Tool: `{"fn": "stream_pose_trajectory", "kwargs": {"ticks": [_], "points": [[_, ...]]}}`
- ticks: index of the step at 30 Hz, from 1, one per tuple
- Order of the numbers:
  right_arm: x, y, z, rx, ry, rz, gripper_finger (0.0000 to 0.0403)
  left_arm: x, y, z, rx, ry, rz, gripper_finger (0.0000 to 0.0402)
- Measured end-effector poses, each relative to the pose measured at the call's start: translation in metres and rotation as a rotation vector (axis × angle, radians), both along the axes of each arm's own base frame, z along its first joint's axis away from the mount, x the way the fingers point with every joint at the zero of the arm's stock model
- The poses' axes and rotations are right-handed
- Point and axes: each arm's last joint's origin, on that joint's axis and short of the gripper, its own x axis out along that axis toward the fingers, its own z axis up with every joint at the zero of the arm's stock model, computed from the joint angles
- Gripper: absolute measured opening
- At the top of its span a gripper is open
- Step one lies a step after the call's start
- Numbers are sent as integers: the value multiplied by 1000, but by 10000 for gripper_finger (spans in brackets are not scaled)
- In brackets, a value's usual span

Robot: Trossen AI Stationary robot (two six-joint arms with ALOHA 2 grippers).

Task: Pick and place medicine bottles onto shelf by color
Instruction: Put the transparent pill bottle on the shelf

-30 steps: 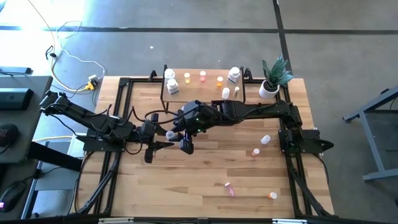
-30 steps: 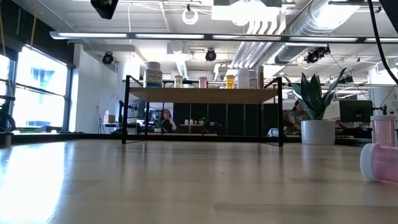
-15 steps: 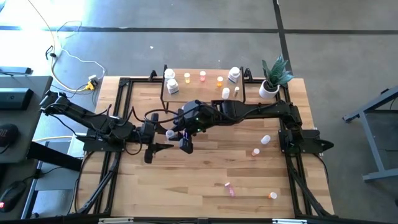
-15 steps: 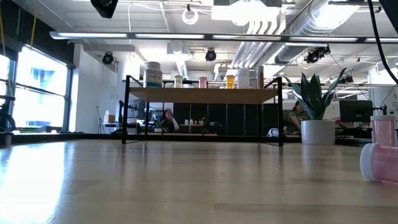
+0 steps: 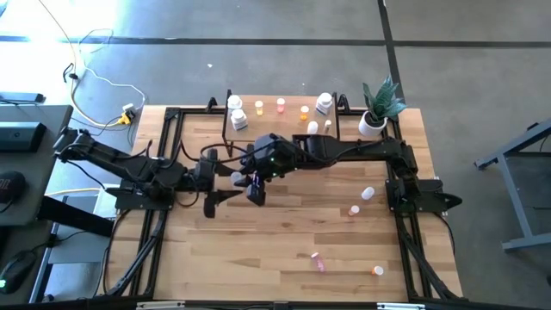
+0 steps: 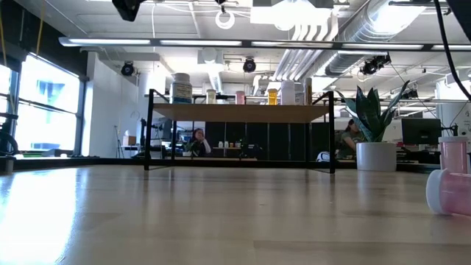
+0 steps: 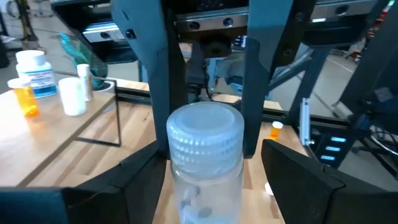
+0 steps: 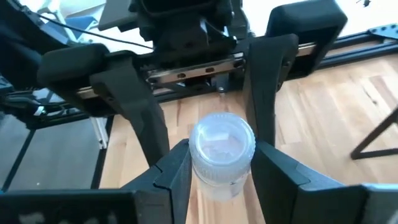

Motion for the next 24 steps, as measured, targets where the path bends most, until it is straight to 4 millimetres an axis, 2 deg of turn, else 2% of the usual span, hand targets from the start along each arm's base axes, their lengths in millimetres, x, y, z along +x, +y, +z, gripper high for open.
{"fn": "stream_pose_trajectory", "kwargs": {"ticks": [11, 24], "points": [[-22, -33, 25, -42, -24, -52, 131, 2, 22, -2, 53, 40, 76, 251], [-65, -73, 67, -182, -77, -189, 131, 1, 51, -2, 133, 67, 201, 251]]}}
